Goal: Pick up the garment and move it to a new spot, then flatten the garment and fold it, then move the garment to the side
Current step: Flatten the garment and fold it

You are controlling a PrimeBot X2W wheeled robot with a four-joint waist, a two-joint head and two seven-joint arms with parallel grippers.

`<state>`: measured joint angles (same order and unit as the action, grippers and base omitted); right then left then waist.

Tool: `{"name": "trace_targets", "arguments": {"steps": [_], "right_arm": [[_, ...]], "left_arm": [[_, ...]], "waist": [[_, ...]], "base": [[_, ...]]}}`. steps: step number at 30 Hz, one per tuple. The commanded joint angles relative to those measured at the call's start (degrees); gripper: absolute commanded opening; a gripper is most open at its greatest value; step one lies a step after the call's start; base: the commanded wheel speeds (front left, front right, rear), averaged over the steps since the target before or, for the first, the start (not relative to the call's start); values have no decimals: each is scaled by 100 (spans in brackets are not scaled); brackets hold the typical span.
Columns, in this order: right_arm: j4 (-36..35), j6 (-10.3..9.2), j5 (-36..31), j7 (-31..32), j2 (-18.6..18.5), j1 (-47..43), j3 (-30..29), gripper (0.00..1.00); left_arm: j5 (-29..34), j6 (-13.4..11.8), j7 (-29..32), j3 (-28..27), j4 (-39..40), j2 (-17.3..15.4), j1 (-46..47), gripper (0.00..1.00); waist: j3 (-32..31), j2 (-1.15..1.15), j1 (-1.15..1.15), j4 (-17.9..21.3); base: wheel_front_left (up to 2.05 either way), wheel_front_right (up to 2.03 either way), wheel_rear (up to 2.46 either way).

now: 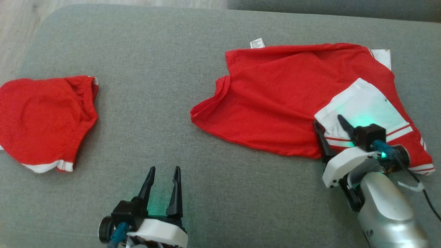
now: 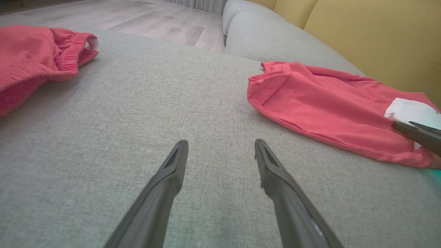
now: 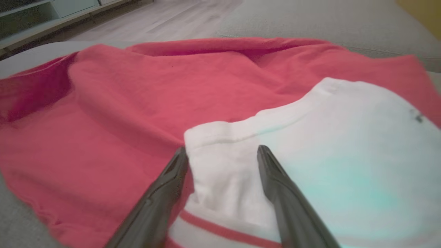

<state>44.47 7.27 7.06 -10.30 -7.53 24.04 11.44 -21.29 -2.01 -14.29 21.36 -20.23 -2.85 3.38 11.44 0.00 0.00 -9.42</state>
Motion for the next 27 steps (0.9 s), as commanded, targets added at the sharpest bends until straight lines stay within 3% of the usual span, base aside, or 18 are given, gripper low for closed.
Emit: {"name": "trace_targets", "arguments": {"steps": [1,12,13,14,15,16,27], "right_arm": [[-78,22,68,-121,65,141,-21,100],[95,22,401,-325,183,145,-482,100],[78,22,441,-353,196,139,-510,95],[59,22,454,-376,203,133,-508,87],[30,22,491,-398,213,124,-515,48],[-3,22,524,-415,223,116,-517,0],[-1077,22,688,-468,149,198,-931,0]], "left_arm": [[-39,-18,-71,-134,167,-3,157,100],[-5,-25,-71,-126,189,-3,118,100],[-2,-24,-71,-128,197,-3,116,100],[1,-23,-71,-131,203,-3,114,100],[5,-21,-71,-135,209,-3,110,100],[10,-18,-71,-140,213,-3,105,100],[46,24,-71,-226,179,-3,85,100]], "waist": [[-8,0,0,-9],[-6,0,0,-40],[-8,0,0,-40],[-11,0,0,-39],[-15,0,0,-35],[-21,0,0,-29],[-192,0,0,118]], "base": [[0,0,0],[0,0,0],[0,0,0],[0,0,0],[0,0,0],[0,0,0],[0,0,0]]}}
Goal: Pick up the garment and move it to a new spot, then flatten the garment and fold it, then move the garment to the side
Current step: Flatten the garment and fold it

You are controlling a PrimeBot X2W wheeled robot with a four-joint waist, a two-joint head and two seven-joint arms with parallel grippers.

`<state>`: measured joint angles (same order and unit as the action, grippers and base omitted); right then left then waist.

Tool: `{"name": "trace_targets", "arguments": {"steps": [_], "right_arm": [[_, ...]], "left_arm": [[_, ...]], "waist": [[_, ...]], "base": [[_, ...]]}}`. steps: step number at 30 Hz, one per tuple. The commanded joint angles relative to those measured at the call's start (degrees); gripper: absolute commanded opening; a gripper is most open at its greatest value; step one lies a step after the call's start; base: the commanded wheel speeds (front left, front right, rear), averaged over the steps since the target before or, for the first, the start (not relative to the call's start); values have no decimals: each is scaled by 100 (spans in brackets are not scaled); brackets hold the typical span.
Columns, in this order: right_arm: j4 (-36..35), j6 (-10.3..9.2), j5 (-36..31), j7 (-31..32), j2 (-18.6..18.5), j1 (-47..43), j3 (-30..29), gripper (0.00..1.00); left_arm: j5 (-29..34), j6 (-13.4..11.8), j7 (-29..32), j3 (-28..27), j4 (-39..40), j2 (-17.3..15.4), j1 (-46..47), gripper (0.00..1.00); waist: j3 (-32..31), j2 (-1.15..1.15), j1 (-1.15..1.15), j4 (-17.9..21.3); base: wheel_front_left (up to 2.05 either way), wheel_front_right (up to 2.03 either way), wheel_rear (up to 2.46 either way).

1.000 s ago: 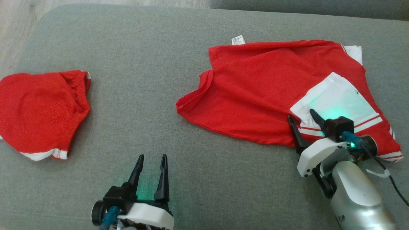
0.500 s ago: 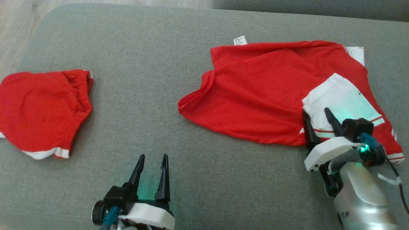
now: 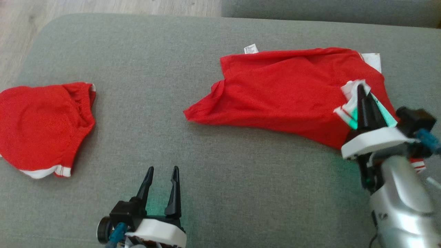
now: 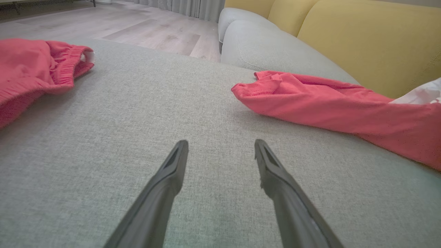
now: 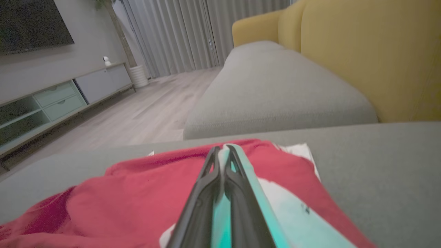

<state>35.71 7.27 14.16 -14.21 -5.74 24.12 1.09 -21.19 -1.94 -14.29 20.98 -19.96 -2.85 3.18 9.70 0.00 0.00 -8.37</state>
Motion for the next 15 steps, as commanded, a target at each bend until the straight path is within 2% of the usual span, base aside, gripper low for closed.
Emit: {"name": "trace_targets", "arguments": {"steps": [1,4,10,15], "right_arm": [[-312,22,-61,-77,-73,293,79,0],[-601,22,-137,-78,-187,662,38,0],[-1191,22,-211,-78,-574,1209,372,0],[-1478,22,3,-78,-550,772,-2,0]], "left_arm": [[40,23,-71,-196,144,-3,108,100],[57,41,-71,-206,124,-3,108,100],[70,58,-71,-255,89,-3,48,100],[66,79,-71,-332,55,-3,-69,100]], "waist": [[-34,0,0,23],[-96,0,0,45],[-201,0,0,134],[-281,0,0,352]], "base": [[0,0,0],[0,0,0],[0,0,0],[0,0,0]]}}
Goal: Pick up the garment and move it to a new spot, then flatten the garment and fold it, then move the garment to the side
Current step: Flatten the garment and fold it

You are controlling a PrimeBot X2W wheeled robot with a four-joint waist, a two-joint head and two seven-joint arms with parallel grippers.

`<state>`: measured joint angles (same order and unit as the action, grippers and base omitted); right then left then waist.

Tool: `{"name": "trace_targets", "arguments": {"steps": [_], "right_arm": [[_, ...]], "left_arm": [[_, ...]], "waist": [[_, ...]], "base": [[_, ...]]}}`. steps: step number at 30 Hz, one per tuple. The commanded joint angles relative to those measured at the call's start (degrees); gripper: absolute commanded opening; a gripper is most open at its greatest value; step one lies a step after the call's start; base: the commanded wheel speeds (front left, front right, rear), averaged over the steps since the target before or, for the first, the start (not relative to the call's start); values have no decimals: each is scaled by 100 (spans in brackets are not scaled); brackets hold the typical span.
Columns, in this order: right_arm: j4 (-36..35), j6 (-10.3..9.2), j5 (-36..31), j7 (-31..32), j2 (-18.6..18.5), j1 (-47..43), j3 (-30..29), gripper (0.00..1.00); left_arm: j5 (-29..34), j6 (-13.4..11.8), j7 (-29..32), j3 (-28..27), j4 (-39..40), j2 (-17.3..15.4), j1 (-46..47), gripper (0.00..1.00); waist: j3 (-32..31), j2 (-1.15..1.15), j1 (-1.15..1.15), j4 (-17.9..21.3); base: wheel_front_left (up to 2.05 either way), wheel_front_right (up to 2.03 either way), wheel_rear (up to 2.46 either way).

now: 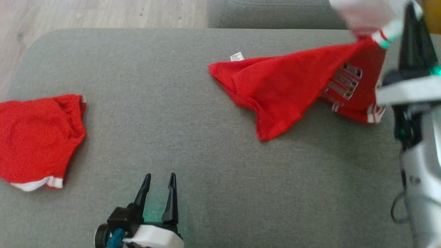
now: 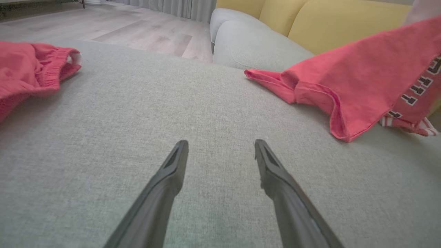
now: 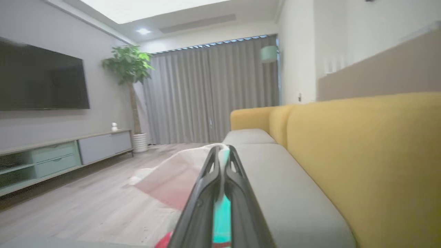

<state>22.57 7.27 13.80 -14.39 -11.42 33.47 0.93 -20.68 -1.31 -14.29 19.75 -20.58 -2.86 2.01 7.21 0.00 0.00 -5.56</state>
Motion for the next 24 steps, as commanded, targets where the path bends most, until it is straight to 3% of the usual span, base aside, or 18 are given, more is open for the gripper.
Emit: {"name": "trace_targets", "arguments": {"steps": [1,5,6,7,8,11,15,24], "right_arm": [[-176,22,70,-61,60,-383,-188,0],[63,22,58,-61,356,-1426,-1350,2],[216,22,20,-61,442,-1662,-1678,45],[216,22,20,-61,442,-1662,-1678,45],[407,22,6,-61,541,-1867,-1999,100],[725,22,-151,-61,730,-2256,-2459,100],[609,22,-275,-61,835,-2452,-2362,100],[-888,22,-983,-61,853,-2614,-872,100]], "left_arm": [[9,20,-71,-216,116,-1,33,100],[12,53,-71,-211,101,-1,14,100],[25,57,-71,-214,94,-1,11,100],[25,57,-71,-214,94,-1,11,100],[38,61,-71,-224,89,-1,6,100],[90,87,-71,-255,67,-1,6,100],[127,111,-71,-281,35,-1,18,100],[52,234,-71,-14,81,-1,204,100]], "waist": [[-46,0,0,121],[-73,0,0,311],[-82,0,0,356],[-82,0,0,356],[-94,0,0,403],[-114,0,0,512],[-148,0,0,617],[-144,0,0,588]], "base": [[0,0,0],[0,0,0],[0,0,0],[0,0,0],[0,0,0],[0,0,0],[0,0,0],[0,0,0]]}}
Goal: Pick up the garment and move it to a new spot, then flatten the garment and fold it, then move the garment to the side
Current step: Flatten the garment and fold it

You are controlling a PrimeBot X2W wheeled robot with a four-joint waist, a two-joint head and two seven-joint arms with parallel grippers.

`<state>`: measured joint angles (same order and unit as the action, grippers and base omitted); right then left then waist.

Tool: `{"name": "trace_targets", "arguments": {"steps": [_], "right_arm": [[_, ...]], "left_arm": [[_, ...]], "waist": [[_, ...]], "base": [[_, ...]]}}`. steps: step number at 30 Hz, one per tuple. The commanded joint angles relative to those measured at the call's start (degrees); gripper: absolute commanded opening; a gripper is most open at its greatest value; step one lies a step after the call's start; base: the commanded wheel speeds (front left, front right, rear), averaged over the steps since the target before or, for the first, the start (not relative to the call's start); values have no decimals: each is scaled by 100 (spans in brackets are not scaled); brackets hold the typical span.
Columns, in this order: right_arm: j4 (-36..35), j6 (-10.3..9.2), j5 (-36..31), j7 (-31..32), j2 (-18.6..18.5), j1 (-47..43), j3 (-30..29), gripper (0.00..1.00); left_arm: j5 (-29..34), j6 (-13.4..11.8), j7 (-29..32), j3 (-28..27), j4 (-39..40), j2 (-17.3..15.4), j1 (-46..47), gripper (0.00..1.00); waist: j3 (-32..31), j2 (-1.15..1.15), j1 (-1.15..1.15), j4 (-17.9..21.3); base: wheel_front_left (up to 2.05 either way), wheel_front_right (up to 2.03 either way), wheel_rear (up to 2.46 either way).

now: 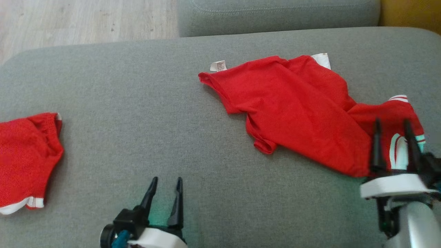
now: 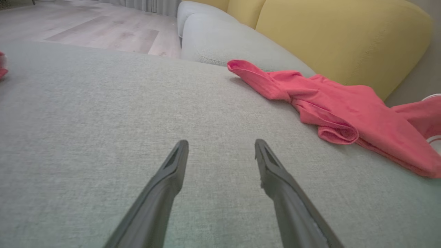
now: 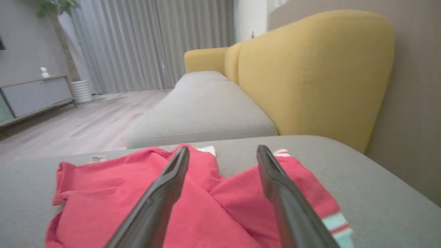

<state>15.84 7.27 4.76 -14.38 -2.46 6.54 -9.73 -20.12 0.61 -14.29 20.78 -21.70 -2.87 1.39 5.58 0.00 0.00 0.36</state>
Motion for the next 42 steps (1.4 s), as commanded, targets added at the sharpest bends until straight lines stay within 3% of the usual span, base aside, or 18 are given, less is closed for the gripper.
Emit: {"name": "trace_targets", "arguments": {"steps": [1,12,19,32,42], "right_arm": [[-335,22,-168,-62,-44,55,328,100],[-414,22,-186,-62,-43,199,868,100],[-287,22,-77,-62,-43,368,862,100],[-147,22,147,-62,-43,526,815,100],[-97,22,306,-62,-42,581,827,100]], "left_arm": [[-17,64,-71,-55,209,0,315,100],[-218,458,-71,1483,-130,0,1438,100],[-221,453,-71,2275,-765,0,2163,100],[-130,161,-71,2612,-1287,0,2816,100],[85,-202,-71,2512,-1251,0,2957,100]], "waist": [[50,0,0,-1],[661,0,0,413],[1006,0,0,849],[1332,0,0,1246],[1428,0,0,1340]], "base": [[0,0,0],[0,0,0],[0,0,0],[0,0,0],[0,0,0]]}}
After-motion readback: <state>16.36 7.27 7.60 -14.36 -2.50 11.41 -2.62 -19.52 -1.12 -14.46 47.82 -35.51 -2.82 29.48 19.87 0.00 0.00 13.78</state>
